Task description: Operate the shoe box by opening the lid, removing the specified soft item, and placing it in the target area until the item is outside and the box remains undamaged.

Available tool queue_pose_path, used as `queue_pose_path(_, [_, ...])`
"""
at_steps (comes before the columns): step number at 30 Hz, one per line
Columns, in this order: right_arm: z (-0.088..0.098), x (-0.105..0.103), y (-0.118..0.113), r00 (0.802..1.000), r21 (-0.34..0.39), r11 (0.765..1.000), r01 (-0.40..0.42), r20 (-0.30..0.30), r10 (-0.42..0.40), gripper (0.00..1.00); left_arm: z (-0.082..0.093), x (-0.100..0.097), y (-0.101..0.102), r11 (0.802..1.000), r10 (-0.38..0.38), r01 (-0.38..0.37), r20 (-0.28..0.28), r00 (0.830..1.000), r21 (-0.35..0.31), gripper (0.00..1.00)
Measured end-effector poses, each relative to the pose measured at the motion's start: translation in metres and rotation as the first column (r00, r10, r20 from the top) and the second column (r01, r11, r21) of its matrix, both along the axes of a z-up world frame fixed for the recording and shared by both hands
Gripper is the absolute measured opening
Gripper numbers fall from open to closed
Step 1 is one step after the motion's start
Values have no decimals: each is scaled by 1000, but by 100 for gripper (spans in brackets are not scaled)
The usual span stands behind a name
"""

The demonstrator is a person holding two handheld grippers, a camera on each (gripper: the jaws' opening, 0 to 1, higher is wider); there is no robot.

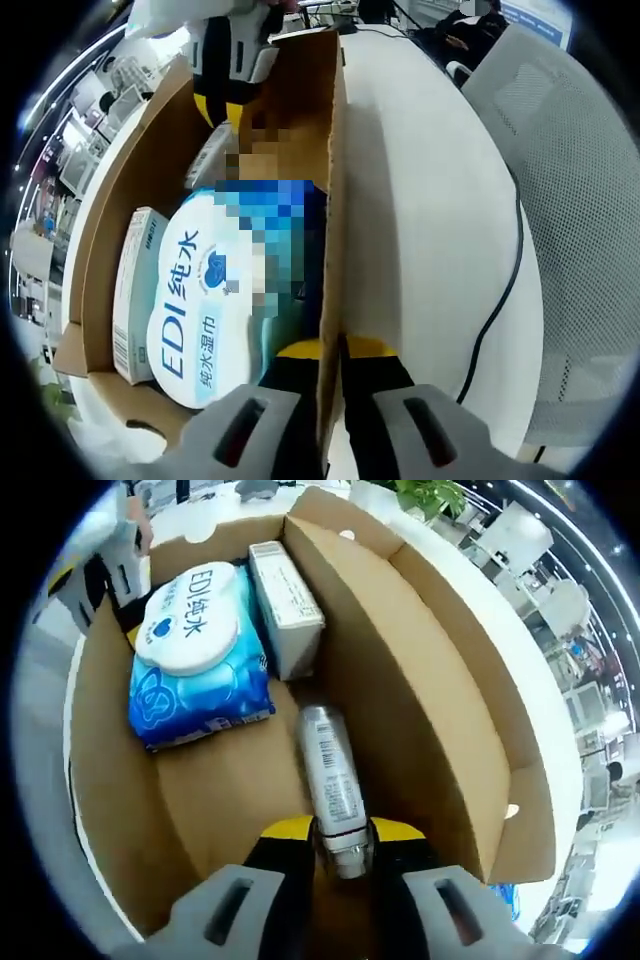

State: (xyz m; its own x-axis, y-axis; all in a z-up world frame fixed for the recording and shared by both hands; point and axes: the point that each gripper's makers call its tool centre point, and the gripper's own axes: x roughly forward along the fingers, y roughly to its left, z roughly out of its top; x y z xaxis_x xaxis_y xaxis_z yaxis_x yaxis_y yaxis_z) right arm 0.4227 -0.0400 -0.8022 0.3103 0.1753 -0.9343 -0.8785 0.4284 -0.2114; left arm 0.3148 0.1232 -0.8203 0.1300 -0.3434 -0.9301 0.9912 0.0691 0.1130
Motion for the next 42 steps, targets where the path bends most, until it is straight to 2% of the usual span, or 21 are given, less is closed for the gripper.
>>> queue_pose_path(2, [-1, -4, -1, 999, 5, 999, 41, -24, -41, 17, 0, 0, 0, 1000, 0, 0, 0, 1000, 0, 2])
queue_pose_path(5, [-5, -23, 3, 984, 47, 990, 130, -131, -123, 17, 0, 0, 0, 1000, -1, 1, 0, 1000, 0, 2])
queue_pose_path(13, [-14, -26, 0, 970, 21, 984, 179, -168, -173, 18, 0, 0, 0, 1000, -2, 2, 1, 1000, 0, 2])
queue_pose_path(18, [-20, -35, 7, 929, 25, 957, 289, -248, -274, 24, 1, 0, 1, 1000, -2, 2, 1, 1000, 0, 2])
queue_pose_path(22, [-19, -34, 8, 947, 10, 970, 243, -219, -235, 25, 1, 0, 1, 1000, -2, 2, 0, 1000, 0, 2])
queue_pose_path(30, [-20, -33, 7, 941, -16, 971, 240, -243, -237, 26, 1, 0, 1, 1000, -2, 2, 1, 1000, -1, 2])
queue_pose_path(36, [-21, -33, 7, 927, -58, 966, 253, -272, -260, 26, 1, 0, 1, 1000, -2, 2, 0, 1000, -1, 2])
queue_pose_path(37, [-21, -33, 6, 934, -58, 974, 219, -277, -226, 26, 1, 0, 1, 1000, -2, 2, 0, 1000, -1, 2])
queue_pose_path(42, [-21, -33, 7, 926, -88, 969, 231, -286, -247, 26, 1, 0, 1, 1000, -1, 1, 0, 1000, -1, 2])
